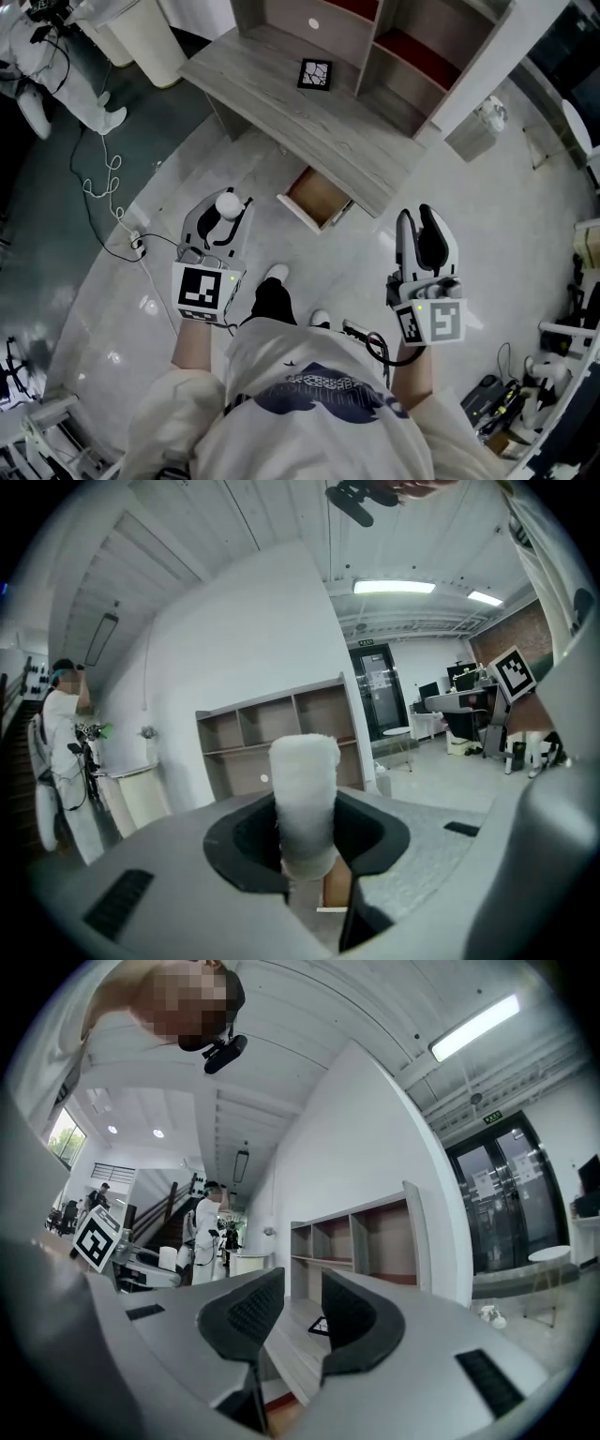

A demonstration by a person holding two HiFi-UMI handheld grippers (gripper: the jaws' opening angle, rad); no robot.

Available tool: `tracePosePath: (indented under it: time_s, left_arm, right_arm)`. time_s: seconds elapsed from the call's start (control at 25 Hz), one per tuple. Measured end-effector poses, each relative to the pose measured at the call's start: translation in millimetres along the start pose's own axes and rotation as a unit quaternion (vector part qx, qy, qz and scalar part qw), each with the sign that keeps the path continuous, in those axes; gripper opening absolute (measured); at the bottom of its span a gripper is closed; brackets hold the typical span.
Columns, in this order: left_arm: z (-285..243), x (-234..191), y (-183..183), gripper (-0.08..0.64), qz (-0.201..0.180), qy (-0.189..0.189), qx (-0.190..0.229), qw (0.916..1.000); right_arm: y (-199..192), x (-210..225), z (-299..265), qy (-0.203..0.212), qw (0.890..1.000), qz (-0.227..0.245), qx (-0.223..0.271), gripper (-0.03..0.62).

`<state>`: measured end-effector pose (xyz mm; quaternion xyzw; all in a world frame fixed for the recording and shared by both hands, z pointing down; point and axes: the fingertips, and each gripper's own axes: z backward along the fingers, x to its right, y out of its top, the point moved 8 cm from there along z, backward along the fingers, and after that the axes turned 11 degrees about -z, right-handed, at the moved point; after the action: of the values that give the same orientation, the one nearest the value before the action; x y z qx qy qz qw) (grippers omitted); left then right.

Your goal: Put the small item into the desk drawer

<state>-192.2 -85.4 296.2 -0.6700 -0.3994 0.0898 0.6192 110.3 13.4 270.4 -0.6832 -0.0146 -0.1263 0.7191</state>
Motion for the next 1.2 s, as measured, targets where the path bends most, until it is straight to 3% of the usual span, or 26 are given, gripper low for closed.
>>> tracePosePath:
  time_s: [0.16, 0.32, 0.44, 0.6, 0.84, 1.2]
  left_arm:
    - [-31, -38, -20, 0.135, -0.015, -0.055, -0.009, 0.9983]
    - [-66, -65, -36, 0.135, -0.058, -0.118, -0.02, 0.9911]
    - [-92, -80, -51, 0.135, -0.077, -0.17, -0.021, 0.9821]
    - [-130, -89, -72, 0.135, -0.114, -0.243, -0.028, 0.9629]
    - [-187, -62, -102, 0.135, -0.174, -0.342, -0.049, 0.9221]
    - [-236, 33, -148, 0.135, -0.275, -0.461, -0.081, 0.8401]
  right_arm:
    - [-6, -16, -30, -0.035, 0.999, 0.006, -0.003, 0.11]
    - [-20, -24, -53, -0.083, 0.996, 0.006, -0.014, 0.11]
    - [-32, -33, -67, -0.124, 0.992, 0.006, -0.022, 0.11]
    - [-48, -38, -84, -0.174, 0.984, 0.001, -0.028, 0.11]
    - [-63, -26, -96, -0.217, 0.975, -0.005, -0.035, 0.11]
    - [-95, -4, -71, -0.267, 0.962, -0.021, -0.055, 0.11]
